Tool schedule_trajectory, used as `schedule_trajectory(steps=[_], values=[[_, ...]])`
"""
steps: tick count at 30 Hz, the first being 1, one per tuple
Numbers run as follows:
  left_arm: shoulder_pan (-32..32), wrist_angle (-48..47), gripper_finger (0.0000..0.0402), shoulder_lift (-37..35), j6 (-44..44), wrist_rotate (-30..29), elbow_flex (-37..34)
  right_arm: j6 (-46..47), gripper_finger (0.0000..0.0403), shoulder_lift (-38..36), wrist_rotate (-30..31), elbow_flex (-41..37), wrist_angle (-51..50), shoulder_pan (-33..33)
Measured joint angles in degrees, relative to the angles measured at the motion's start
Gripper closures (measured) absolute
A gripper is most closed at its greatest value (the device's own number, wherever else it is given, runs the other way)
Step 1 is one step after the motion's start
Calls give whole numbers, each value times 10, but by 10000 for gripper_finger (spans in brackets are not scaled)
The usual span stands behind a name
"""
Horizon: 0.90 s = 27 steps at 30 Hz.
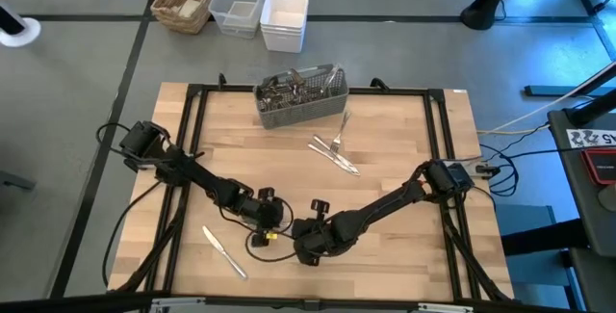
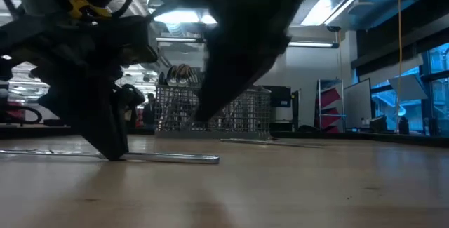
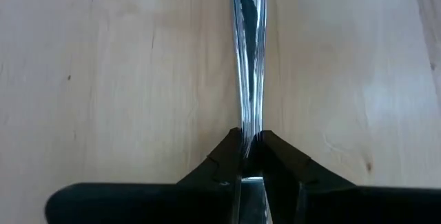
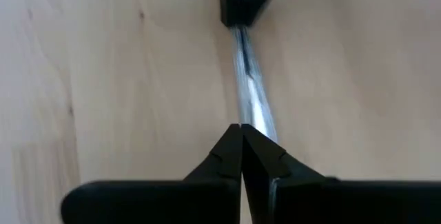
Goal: Sort silverware
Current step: Put the silver spoon into the silverware rack
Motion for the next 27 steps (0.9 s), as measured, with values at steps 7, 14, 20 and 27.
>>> schedule_trajectory(steps=[7, 14, 20, 27], values=[[26, 10, 371, -7, 0, -7, 0, -1, 398, -3, 28, 74, -180, 2], [50, 10, 364, -10, 0, -12, 0, -1, 398, -4, 62, 129, -293, 2], [68, 18, 367, -11, -5, 14, 0, -2, 398, -5, 81, 173, -369, 2], [90, 21, 366, -12, -32, 56, 0, -2, 398, -15, 95, 188, -411, 2]])
